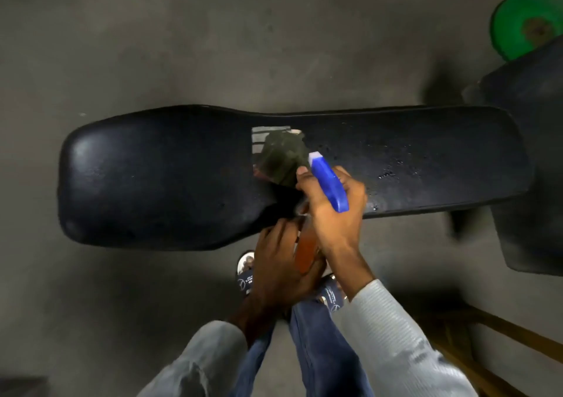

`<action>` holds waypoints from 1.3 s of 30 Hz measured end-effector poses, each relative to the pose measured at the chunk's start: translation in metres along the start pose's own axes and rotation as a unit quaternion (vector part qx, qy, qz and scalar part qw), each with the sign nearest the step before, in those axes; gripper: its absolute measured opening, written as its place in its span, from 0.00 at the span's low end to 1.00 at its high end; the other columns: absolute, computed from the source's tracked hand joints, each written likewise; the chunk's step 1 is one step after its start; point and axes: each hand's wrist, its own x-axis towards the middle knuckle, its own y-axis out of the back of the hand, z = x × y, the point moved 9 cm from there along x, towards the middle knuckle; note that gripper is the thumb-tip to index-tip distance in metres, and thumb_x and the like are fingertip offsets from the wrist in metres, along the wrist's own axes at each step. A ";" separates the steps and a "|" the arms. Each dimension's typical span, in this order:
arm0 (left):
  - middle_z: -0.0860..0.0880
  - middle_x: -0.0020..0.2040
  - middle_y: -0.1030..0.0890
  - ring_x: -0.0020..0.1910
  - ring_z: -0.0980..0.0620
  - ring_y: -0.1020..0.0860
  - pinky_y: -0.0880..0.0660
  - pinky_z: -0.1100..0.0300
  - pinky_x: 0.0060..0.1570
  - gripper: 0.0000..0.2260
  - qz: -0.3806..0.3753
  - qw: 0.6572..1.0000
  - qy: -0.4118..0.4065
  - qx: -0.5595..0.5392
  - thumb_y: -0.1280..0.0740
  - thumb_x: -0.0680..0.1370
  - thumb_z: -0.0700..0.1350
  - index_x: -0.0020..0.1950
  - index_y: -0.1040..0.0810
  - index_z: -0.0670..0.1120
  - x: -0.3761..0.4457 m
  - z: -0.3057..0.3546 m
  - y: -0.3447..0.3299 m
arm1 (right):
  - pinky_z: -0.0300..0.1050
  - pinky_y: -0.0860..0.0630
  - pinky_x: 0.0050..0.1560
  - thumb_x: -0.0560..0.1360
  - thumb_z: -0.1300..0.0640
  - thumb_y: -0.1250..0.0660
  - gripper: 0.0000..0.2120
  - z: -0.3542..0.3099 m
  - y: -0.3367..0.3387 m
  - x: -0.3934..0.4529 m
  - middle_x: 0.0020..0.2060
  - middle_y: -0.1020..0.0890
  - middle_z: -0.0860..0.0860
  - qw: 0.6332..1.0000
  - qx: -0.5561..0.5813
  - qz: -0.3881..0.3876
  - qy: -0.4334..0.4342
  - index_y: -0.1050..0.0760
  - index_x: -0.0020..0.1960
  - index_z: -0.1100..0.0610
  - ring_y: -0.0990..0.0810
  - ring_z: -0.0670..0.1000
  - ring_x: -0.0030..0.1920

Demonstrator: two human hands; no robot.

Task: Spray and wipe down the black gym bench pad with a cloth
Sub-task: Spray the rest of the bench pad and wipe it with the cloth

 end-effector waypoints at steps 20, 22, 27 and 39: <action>0.40 0.52 0.19 0.49 0.47 0.20 0.24 0.62 0.52 0.14 0.291 0.925 0.239 -0.055 0.25 0.77 0.43 0.58 0.21 0.37 0.017 -0.139 0.190 | 0.49 0.21 0.68 0.84 0.59 0.31 0.14 -0.067 -0.170 -0.047 0.62 0.16 0.50 0.932 -0.012 -0.331 0.150 0.18 0.69 0.57 0.17 0.48 0.65; 0.41 0.55 0.19 0.52 0.50 0.21 0.28 0.67 0.53 0.17 0.284 0.926 0.244 -0.041 0.27 0.79 0.46 0.63 0.22 0.38 0.017 -0.149 0.191 | 0.47 0.22 0.70 0.86 0.61 0.34 0.16 -0.051 -0.185 -0.049 0.66 0.16 0.50 0.933 -0.008 -0.341 0.118 0.20 0.72 0.56 0.18 0.46 0.68; 0.44 0.56 0.21 0.51 0.63 0.26 0.32 0.74 0.53 0.17 0.264 0.930 0.254 -0.030 0.24 0.80 0.47 0.63 0.22 0.39 0.021 -0.160 0.187 | 0.51 0.22 0.73 0.86 0.61 0.38 0.25 -0.039 -0.197 -0.053 0.68 0.17 0.44 0.931 0.019 -0.356 0.078 0.25 0.73 0.33 0.18 0.47 0.69; 0.48 0.63 0.26 0.58 0.54 0.25 0.24 0.61 0.58 0.29 0.310 0.863 0.394 -0.053 0.17 0.71 0.48 0.68 0.26 0.46 -0.026 -0.190 0.148 | 0.58 0.21 0.70 0.86 0.53 0.40 0.16 -0.002 -0.173 -0.031 0.64 0.15 0.47 0.955 -0.066 -0.275 0.088 0.18 0.68 0.51 0.18 0.47 0.67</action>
